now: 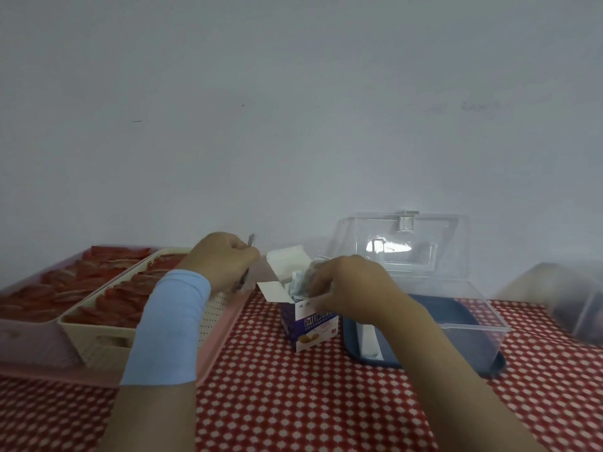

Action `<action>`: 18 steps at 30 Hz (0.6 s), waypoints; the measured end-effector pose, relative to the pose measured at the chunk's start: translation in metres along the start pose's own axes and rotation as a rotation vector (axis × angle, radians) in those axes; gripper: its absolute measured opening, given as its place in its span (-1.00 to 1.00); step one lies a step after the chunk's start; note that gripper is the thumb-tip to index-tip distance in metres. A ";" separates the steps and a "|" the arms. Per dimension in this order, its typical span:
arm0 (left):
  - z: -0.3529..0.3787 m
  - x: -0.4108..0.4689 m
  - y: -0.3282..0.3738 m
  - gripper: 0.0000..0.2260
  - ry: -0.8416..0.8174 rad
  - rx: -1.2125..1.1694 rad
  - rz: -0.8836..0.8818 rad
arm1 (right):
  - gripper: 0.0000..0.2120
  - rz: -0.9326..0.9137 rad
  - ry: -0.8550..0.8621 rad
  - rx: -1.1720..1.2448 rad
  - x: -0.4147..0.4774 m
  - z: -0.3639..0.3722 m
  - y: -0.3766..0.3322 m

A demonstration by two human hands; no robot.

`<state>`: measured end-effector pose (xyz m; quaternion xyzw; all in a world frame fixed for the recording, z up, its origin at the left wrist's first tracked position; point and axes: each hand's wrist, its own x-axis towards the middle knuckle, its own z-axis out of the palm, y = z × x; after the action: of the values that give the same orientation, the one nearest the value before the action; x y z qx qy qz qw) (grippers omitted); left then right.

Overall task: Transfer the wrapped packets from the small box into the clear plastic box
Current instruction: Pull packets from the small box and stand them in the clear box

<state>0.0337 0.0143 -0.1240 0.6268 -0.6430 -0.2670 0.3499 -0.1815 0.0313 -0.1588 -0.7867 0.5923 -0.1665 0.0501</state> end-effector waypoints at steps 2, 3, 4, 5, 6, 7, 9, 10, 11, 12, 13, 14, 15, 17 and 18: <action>0.005 -0.003 0.002 -0.77 -0.060 0.079 -0.029 | -0.86 0.020 0.048 0.020 0.004 0.008 -0.005; 0.007 -0.004 0.004 -0.75 -0.055 0.104 -0.013 | -0.86 0.037 0.073 0.051 0.006 0.011 -0.007; 0.008 -0.003 0.005 -0.75 -0.019 0.118 0.017 | -0.85 0.052 0.090 0.077 0.007 0.014 -0.010; 0.009 -0.002 0.005 -0.76 0.038 0.116 0.057 | -0.84 0.063 0.093 0.086 0.009 0.018 -0.011; 0.009 0.000 0.005 -0.77 0.088 0.079 0.092 | -0.84 0.063 0.082 0.086 0.011 0.021 -0.012; 0.008 0.001 0.005 -0.79 0.118 0.008 0.121 | -0.83 0.059 0.058 0.076 0.012 0.023 -0.014; 0.009 0.001 0.005 -0.84 0.115 -0.184 0.153 | -0.86 0.041 0.020 0.087 0.011 0.022 -0.014; 0.010 0.001 0.005 -0.85 0.090 -0.271 0.154 | -0.89 0.034 0.029 0.134 0.010 0.018 -0.012; 0.012 0.001 0.004 -0.85 0.059 -0.345 0.147 | -0.91 0.030 0.073 0.200 0.007 0.012 -0.010; 0.014 0.002 0.002 -0.84 0.030 -0.402 0.136 | -0.88 0.043 0.150 0.260 0.005 0.006 -0.009; 0.017 0.003 0.000 -0.84 0.009 -0.441 0.124 | -0.85 0.061 0.246 0.283 0.003 -0.001 -0.006; 0.020 0.004 -0.002 -0.83 -0.003 -0.467 0.113 | -0.80 0.077 0.332 0.253 0.002 -0.006 -0.002; 0.022 0.005 -0.003 -0.84 -0.009 -0.490 0.104 | -0.70 0.101 0.378 0.201 0.002 -0.008 0.002; 0.027 0.006 -0.005 -0.86 -0.013 -0.557 0.096 | -0.54 0.143 0.354 0.175 0.005 -0.006 0.006; 0.029 0.006 -0.005 -0.88 -0.011 -0.599 0.095 | -0.56 0.152 0.314 0.215 0.008 0.000 0.008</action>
<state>0.0140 0.0056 -0.1451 0.4633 -0.5661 -0.4315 0.5278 -0.1871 0.0212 -0.1594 -0.6941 0.6294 -0.3453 0.0531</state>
